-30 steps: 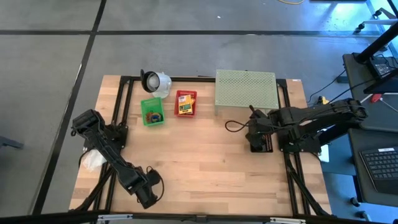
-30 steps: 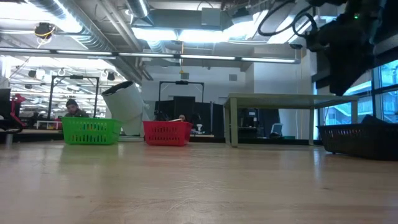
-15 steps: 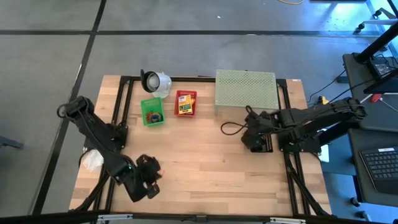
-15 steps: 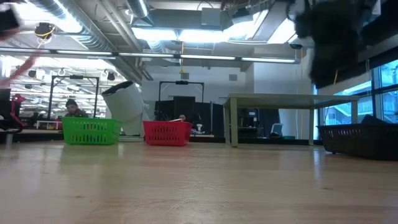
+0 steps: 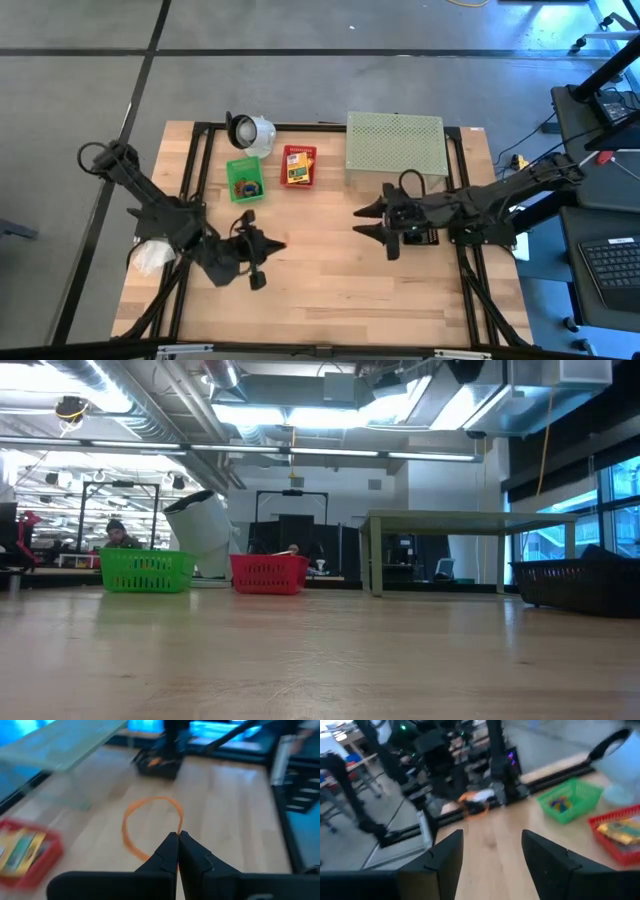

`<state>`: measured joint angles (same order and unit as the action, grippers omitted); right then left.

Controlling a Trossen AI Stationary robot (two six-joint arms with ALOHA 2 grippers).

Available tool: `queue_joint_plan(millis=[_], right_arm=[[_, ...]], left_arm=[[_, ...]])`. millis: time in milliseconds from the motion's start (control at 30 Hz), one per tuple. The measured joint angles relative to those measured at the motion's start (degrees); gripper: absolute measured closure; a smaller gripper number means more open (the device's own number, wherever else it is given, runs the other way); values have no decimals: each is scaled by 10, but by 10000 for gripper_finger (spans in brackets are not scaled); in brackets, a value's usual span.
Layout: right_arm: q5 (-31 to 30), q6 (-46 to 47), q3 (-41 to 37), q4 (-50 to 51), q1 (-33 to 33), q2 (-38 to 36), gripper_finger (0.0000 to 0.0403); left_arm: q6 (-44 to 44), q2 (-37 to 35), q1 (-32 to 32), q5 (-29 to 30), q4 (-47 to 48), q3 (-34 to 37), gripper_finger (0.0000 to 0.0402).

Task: Pick & Place Office Desk Supplies
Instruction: Put the orange rubber band into the black basket

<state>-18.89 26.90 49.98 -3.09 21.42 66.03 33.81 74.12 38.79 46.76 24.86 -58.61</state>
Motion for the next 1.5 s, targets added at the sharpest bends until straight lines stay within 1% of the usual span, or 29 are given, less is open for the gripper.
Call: queue_joint_plan(millis=[67,133,200,267,367,433,633,733,767,967,1033,1100,1200,1300,1433,1500], right_arm=[[-30,-22,0,-18,4,13,199],[-54,-45,0,-58,8,34,199],[-57,-63,0,-105,8,55,199],[-56,-64,0,-152,9,79,199],[-54,-79,0,-189,8,106,199],[-49,-80,0,-206,8,121,199],[-40,-69,0,-275,8,160,199],[-27,-73,0,-296,8,169,199],[-26,-74,0,-304,8,173,199],[-25,-55,0,-346,8,189,199],[-10,-52,0,-358,8,192,199],[2,-53,0,-364,8,192,199],[3,-64,0,-369,8,192,199],[-8,-74,0,-368,8,193,199],[-15,-81,1,-369,8,212,199],[-20,-84,16,-366,8,229,199]], left_arm=[[-60,-8,-19,-38,-42,0,400],[-105,-13,-38,-63,-76,0,400],[-139,-16,-58,-82,-98,0,400],[-164,-16,-78,-114,-116,0,400],[-193,-16,-103,-178,-148,1,400],[-209,-16,-114,-204,-160,1,400],[-226,-16,-138,-221,-165,1,400],[-240,-15,-149,-266,-178,1,400],[-241,-15,-150,-272,-184,1,400],[-248,-15,-154,-277,-206,1,400],[-254,-15,-154,-285,-209,1,400],[-256,-15,-154,-290,-217,1,400],[-261,-15,-154,-305,-233,1,400],[-270,-15,-154,-320,-253,1,400],[-276,-15,-162,-325,-269,1,400],[-273,-15,-170,-329,-270,1,400]])
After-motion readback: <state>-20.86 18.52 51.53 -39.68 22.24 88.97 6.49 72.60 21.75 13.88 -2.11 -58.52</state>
